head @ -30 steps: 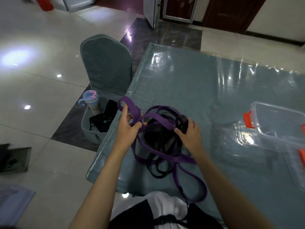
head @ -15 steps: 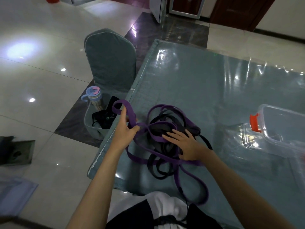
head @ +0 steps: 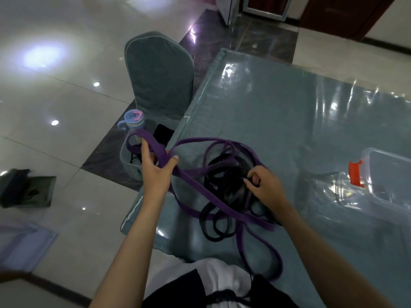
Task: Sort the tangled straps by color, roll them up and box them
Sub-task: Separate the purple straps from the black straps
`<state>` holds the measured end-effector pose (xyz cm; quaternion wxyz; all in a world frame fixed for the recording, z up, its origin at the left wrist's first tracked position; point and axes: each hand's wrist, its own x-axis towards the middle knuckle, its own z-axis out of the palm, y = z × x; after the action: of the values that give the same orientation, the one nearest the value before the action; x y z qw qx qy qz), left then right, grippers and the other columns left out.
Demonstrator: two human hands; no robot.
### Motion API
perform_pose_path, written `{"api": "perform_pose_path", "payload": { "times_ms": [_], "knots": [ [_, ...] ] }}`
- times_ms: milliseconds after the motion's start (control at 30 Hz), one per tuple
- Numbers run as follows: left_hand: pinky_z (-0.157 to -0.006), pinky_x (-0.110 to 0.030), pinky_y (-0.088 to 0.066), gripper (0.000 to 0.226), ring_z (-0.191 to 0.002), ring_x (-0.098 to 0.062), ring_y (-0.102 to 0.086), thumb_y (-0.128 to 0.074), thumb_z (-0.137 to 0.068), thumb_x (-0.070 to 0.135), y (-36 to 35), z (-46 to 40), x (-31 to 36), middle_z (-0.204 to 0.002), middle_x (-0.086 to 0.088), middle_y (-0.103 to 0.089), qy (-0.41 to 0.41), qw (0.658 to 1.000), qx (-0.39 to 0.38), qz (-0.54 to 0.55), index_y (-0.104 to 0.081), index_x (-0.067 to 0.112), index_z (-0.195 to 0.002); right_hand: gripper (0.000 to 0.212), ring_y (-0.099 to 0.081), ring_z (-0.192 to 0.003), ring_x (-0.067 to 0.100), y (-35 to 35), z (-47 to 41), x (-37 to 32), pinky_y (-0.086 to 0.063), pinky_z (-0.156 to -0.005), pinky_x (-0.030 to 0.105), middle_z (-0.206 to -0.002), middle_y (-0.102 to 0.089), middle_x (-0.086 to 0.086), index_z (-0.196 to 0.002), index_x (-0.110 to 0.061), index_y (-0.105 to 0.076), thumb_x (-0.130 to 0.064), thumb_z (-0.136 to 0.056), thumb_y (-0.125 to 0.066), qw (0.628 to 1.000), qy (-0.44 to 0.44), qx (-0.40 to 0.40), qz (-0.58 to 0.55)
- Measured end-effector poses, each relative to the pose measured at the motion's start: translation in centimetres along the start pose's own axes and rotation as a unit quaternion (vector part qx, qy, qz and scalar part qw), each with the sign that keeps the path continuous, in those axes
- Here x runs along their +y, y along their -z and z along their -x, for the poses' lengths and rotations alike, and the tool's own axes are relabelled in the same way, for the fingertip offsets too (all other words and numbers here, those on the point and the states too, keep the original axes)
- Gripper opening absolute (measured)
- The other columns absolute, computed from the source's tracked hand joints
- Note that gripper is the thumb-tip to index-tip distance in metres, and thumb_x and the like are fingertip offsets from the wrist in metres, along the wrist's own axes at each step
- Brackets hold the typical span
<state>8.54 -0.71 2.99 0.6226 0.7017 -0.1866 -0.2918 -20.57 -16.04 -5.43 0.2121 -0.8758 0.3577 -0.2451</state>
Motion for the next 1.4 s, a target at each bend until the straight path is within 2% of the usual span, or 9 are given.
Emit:
{"api": "perform_pose_path", "payload": {
  "times_ms": [67,167,300,400,500,667,933,1100,1400],
  "knots": [
    [-0.113,-0.051,-0.051,0.099,-0.131,-0.025,-0.062,-0.079,-0.091,0.004,0.0,0.0,-0.1,-0.143,-0.011,-0.062,0.001,1.000,0.001,-0.006,-0.020,0.029,-0.167,0.015,-0.063,-0.089,0.010,-0.1,0.2,-0.2,-0.059,-0.075,0.039,-0.099,-0.063,-0.007,-0.105,-0.017,-0.071,-0.022,-0.092,-0.078,0.990,0.095,-0.101,0.012],
    [-0.111,-0.052,-0.052,0.097,-0.130,-0.026,-0.062,-0.080,-0.091,0.004,0.1,0.0,-0.2,-0.140,-0.008,-0.063,0.002,1.000,0.003,-0.016,-0.024,0.028,-0.166,0.050,-0.056,-0.127,0.023,0.0,-0.5,-0.8,-0.052,-0.099,0.042,-0.133,-0.059,0.002,-0.137,-0.025,-0.065,-0.025,-0.088,-0.077,0.940,0.193,-0.267,0.090],
    [-0.108,-0.053,-0.054,0.099,-0.129,-0.026,-0.062,-0.079,-0.092,0.005,0.3,0.0,-0.3,-0.138,-0.006,-0.064,0.010,0.999,-0.011,-0.030,-0.021,0.034,-0.167,0.104,-0.028,-0.151,0.031,0.6,-2.4,-1.4,-0.029,-0.117,0.053,-0.164,-0.027,0.008,-0.162,-0.044,-0.026,-0.032,-0.075,-0.082,0.869,0.233,-0.370,0.232],
    [-0.105,-0.053,-0.056,0.097,-0.122,-0.026,-0.064,-0.079,-0.091,0.006,0.2,0.2,-0.3,-0.132,-0.006,-0.066,0.005,0.999,-0.025,-0.044,-0.024,0.037,-0.166,0.124,0.003,-0.162,0.033,0.2,-3.5,-1.6,-0.005,-0.125,0.060,-0.176,0.007,0.003,-0.164,-0.050,-0.008,-0.036,-0.072,-0.089,0.821,0.277,-0.405,0.291],
    [-0.102,-0.051,-0.058,0.098,-0.121,-0.026,-0.064,-0.079,-0.090,0.006,0.4,0.3,-0.3,-0.133,-0.009,-0.065,-0.003,0.996,-0.061,-0.065,-0.026,0.041,-0.164,0.122,0.019,-0.161,0.031,-1.1,-4.3,-2.6,0.003,-0.125,0.065,-0.175,0.021,-0.006,-0.165,-0.047,-0.008,-0.039,-0.075,-0.090,0.763,0.324,-0.440,0.346],
    [-0.092,-0.036,-0.064,0.100,-0.125,-0.018,-0.060,-0.077,-0.090,-0.001,0.9,0.8,-0.3,-0.139,-0.005,-0.061,0.000,0.990,-0.118,-0.073,-0.025,0.037,-0.165,0.089,0.011,-0.162,0.032,-2.9,-4.6,-4.1,-0.005,-0.127,0.066,-0.177,0.001,-0.012,-0.161,-0.040,-0.033,-0.040,-0.086,-0.081,0.720,0.340,-0.474,0.376],
    [-0.086,-0.029,-0.063,0.101,-0.116,-0.016,-0.062,-0.076,-0.088,-0.005,1.0,1.4,-0.1,-0.128,-0.001,-0.062,-0.005,0.977,-0.174,-0.121,-0.028,0.042,-0.164,0.035,-0.040,-0.144,0.014,-1.7,-4.1,-3.2,-0.022,-0.117,0.041,-0.138,-0.066,-0.012,-0.140,-0.042,-0.061,-0.044,-0.105,-0.057,0.809,0.249,-0.448,0.287],
    [-0.090,-0.033,-0.063,0.104,-0.101,-0.002,-0.067,-0.076,-0.089,-0.006,0.9,1.6,0.1,-0.126,-0.003,-0.064,0.009,0.964,-0.217,-0.154,-0.023,0.040,-0.166,0.036,-0.065,-0.116,0.022,0.1,-4.2,-2.5,-0.035,-0.111,0.034,-0.126,-0.075,-0.002,-0.141,-0.029,-0.065,-0.039,-0.107,-0.056,0.892,0.159,-0.352,0.233],
    [-0.094,-0.042,-0.062,0.102,-0.112,-0.023,-0.066,-0.078,-0.085,-0.002,0.7,1.2,1.6,-0.117,-0.004,-0.067,-0.001,0.966,-0.216,-0.141,-0.030,0.045,-0.162,0.031,-0.069,-0.112,0.034,4.9,0.1,0.4,-0.056,-0.089,0.045,-0.125,-0.074,0.009,-0.135,-0.019,-0.069,-0.025,-0.105,-0.061,0.967,-0.097,-0.149,0.185]
  ]
}}
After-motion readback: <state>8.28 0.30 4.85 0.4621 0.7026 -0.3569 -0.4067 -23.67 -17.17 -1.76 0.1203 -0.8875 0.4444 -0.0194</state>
